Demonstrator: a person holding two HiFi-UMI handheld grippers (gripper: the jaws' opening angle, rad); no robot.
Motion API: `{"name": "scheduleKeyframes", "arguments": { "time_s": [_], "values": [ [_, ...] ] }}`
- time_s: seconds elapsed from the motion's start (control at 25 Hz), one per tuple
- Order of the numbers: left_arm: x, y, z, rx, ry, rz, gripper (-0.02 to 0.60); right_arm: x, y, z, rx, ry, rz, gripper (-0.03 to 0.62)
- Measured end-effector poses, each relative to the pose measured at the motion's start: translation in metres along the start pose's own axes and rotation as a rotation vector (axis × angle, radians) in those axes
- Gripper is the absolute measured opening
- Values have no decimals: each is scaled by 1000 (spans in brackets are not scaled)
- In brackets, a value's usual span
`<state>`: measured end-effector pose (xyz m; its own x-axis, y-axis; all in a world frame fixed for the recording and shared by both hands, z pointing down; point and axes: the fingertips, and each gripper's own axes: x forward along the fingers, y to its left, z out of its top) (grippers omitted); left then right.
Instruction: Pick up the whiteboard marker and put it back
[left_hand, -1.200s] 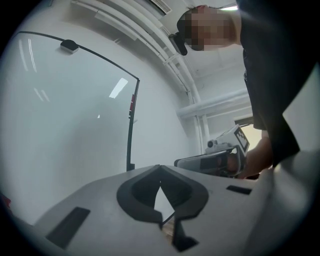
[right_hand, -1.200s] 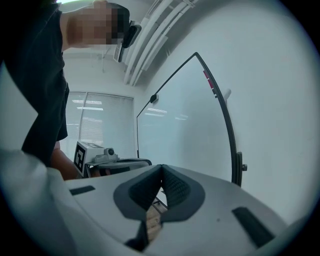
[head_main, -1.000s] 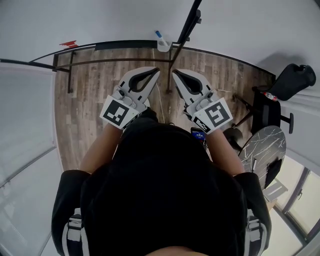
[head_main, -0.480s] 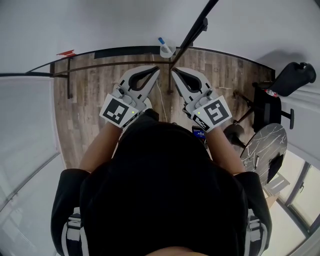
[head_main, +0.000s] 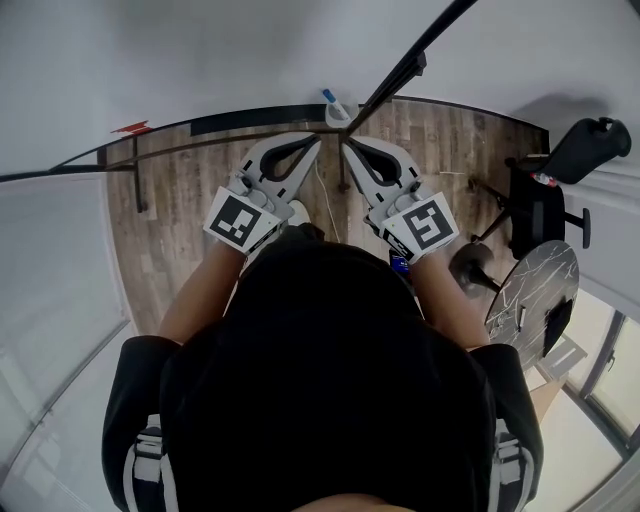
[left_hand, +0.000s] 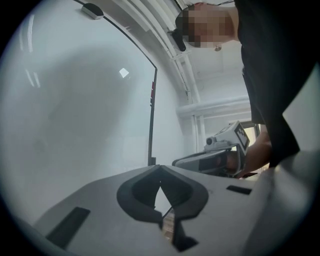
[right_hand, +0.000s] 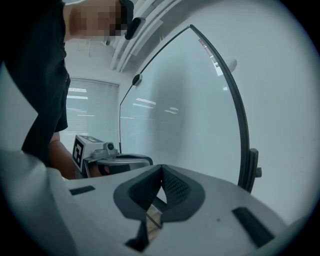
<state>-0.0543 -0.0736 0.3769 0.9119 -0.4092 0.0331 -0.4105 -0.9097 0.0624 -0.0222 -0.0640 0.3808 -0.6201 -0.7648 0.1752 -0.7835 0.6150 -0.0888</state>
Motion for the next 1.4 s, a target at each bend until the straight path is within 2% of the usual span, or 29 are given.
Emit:
{"name": "scheduleKeyframes", "arguments": {
  "time_s": [0.32,0.68,0.76,0.96,1.24,1.4],
  "values": [
    [-1,13,-8,-13,-1,-52,3,17,-20,-26,16,59,-95,-6],
    [4,32,-25,-22,47,-37,3,37,-53,-53,0,152,-145,-5],
    [9,32,-25,-28,22,-26,3,40,-62,-56,1,161,-138,-5],
    [18,32,-26,-17,47,18,3,46,-72,-64,-5,192,-86,-5],
    [42,48,-37,-24,15,91,3,62,-100,-89,-15,255,-29,-3],
    [51,55,-44,-37,49,138,3,72,-107,-101,-19,302,7,37]
  ]
}}
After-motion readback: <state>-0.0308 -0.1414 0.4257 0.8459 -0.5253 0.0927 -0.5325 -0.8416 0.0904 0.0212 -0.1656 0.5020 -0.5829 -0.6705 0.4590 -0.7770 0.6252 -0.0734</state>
